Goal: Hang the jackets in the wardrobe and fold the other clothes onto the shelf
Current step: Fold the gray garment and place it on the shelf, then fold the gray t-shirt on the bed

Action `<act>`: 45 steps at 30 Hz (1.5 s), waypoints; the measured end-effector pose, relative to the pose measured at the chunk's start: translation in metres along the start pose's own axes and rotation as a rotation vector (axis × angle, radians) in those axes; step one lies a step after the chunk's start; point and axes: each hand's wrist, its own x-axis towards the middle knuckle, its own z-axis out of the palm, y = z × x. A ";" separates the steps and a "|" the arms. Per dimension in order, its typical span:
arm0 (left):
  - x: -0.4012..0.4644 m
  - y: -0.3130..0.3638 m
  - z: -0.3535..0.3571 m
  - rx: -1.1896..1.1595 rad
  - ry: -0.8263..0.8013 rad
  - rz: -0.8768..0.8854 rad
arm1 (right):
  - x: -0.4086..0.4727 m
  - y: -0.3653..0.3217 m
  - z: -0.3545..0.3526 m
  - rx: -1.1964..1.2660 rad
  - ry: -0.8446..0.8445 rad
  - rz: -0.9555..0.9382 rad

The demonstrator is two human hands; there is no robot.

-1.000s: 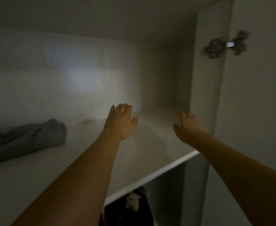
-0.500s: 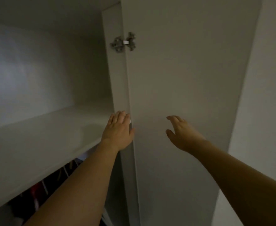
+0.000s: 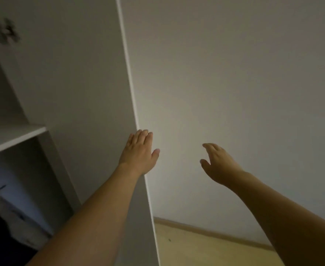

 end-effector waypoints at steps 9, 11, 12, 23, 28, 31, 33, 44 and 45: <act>0.019 0.204 0.055 -0.133 -0.127 0.138 | -0.081 0.188 -0.033 -0.040 -0.045 0.204; 0.017 0.260 0.063 -0.162 -0.163 0.161 | -0.106 0.234 -0.049 -0.047 -0.053 0.242; 0.015 0.289 0.066 -0.166 -0.183 0.183 | -0.119 0.258 -0.059 -0.042 -0.050 0.265; -0.015 0.615 0.072 -0.220 -0.229 0.327 | -0.281 0.528 -0.161 -0.042 -0.076 0.488; -0.012 0.693 0.082 -0.239 -0.243 0.278 | -0.321 0.616 -0.192 -0.051 -0.085 0.540; -0.014 0.748 0.105 -0.269 -0.290 0.270 | -0.346 0.667 -0.192 -0.050 -0.112 0.580; -0.023 0.789 0.117 -0.303 -0.343 0.245 | -0.363 0.704 -0.191 -0.051 -0.143 0.588; -0.096 1.029 0.202 -0.276 -0.547 0.161 | -0.467 0.950 -0.180 0.021 -0.419 0.618; -0.105 1.048 0.213 -0.275 -0.575 0.153 | -0.479 0.971 -0.173 0.027 -0.463 0.626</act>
